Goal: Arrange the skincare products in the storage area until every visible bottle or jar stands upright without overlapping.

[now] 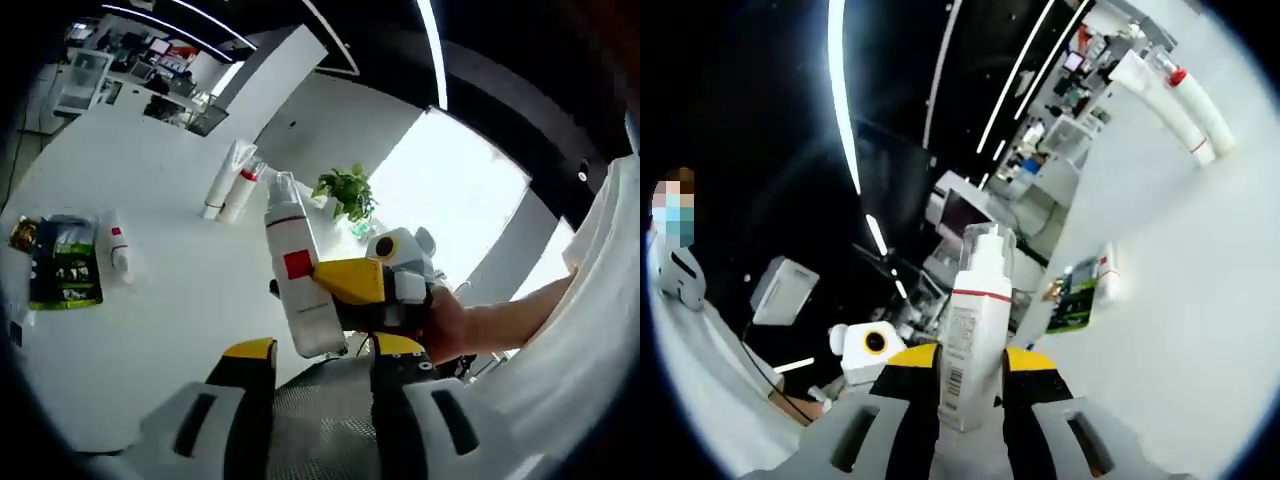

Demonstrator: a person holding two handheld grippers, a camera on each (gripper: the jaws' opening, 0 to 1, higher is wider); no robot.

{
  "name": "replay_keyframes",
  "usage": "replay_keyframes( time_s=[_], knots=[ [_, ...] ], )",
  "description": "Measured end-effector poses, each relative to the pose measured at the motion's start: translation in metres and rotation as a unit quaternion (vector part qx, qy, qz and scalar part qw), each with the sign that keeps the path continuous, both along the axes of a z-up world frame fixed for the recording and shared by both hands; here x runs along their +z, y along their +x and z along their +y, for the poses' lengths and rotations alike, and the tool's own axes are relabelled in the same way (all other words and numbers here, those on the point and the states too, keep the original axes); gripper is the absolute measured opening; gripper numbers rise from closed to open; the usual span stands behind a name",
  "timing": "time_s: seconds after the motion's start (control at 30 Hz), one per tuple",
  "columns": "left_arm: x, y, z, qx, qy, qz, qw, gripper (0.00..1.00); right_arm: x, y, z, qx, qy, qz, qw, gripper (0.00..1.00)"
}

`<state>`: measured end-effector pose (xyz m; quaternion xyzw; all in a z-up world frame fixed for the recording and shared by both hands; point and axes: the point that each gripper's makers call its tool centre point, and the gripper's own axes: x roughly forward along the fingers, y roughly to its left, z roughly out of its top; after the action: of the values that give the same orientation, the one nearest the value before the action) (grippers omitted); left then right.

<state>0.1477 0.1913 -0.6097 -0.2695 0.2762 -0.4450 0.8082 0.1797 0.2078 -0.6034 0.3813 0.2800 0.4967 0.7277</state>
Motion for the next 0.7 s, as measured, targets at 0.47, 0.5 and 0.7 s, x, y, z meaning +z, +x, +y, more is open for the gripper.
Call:
replay_keyframes(
  time_s=[0.47, 0.5, 0.7],
  knots=[
    [0.016, -0.007, 0.004, -0.033, -0.083, 0.037, 0.9953, 0.2, 0.022, -0.019, 0.014, 0.053, 0.047, -0.006, 0.9975, 0.18],
    [0.016, -0.007, 0.004, -0.032, -0.082, 0.035, 0.9955, 0.2, 0.022, -0.019, 0.015, 0.052, 0.046, -0.006, 0.9976, 0.18],
    [0.014, -0.004, 0.011, -0.025, -0.076, 0.033, 0.9963, 0.19, 0.02, -0.016, 0.019, 0.049, 0.036, -0.017, 0.998, 0.19]
  ],
)
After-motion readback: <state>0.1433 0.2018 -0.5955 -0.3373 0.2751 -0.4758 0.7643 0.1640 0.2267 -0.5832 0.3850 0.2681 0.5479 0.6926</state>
